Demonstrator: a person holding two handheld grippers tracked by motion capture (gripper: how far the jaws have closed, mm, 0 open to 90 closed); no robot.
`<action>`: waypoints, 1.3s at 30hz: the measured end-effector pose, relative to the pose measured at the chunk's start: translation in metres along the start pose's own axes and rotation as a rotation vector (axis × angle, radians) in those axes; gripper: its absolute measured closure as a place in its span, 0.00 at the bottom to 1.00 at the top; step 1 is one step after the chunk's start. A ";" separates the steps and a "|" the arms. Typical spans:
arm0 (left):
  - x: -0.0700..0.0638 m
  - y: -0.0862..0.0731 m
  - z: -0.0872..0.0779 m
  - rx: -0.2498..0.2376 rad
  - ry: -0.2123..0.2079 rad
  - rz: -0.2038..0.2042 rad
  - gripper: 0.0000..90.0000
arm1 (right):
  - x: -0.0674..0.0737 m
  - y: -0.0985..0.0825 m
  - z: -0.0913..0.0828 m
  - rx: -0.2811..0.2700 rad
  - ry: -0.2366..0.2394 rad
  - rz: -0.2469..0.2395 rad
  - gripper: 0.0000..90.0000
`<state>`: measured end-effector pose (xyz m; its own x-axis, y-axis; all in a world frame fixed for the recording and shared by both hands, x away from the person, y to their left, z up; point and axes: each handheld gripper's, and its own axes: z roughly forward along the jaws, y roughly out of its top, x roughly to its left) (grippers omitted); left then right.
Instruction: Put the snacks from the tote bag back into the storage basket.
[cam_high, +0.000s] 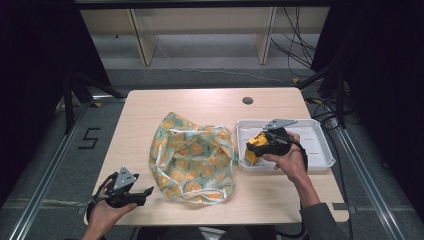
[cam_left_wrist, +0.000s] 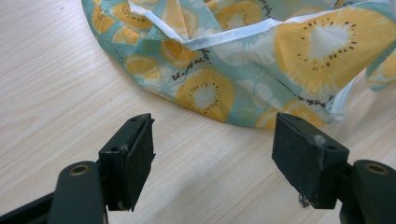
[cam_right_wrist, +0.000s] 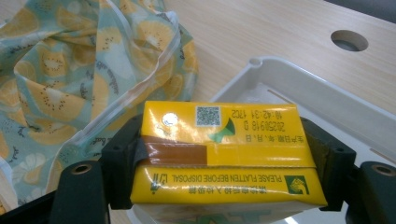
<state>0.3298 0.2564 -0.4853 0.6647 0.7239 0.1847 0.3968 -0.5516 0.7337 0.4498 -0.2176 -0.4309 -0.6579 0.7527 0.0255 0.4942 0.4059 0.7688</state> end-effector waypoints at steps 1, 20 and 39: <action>0.000 0.000 0.001 -0.007 -0.001 -0.006 0.32 | 0.001 0.000 0.000 0.012 0.003 0.012 0.32; -0.004 -0.001 0.001 0.001 -0.015 -0.062 0.32 | 0.007 -0.003 0.011 0.022 -0.001 0.018 0.32; -0.001 0.000 0.001 0.010 -0.005 -0.011 0.32 | 0.013 -0.003 0.013 0.044 -0.038 0.030 0.32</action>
<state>0.3296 0.2550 -0.4864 0.6637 0.7277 0.1732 0.4105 -0.5479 0.7289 0.4472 -0.2020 -0.4413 -0.6207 0.7837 0.0229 0.5380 0.4045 0.7395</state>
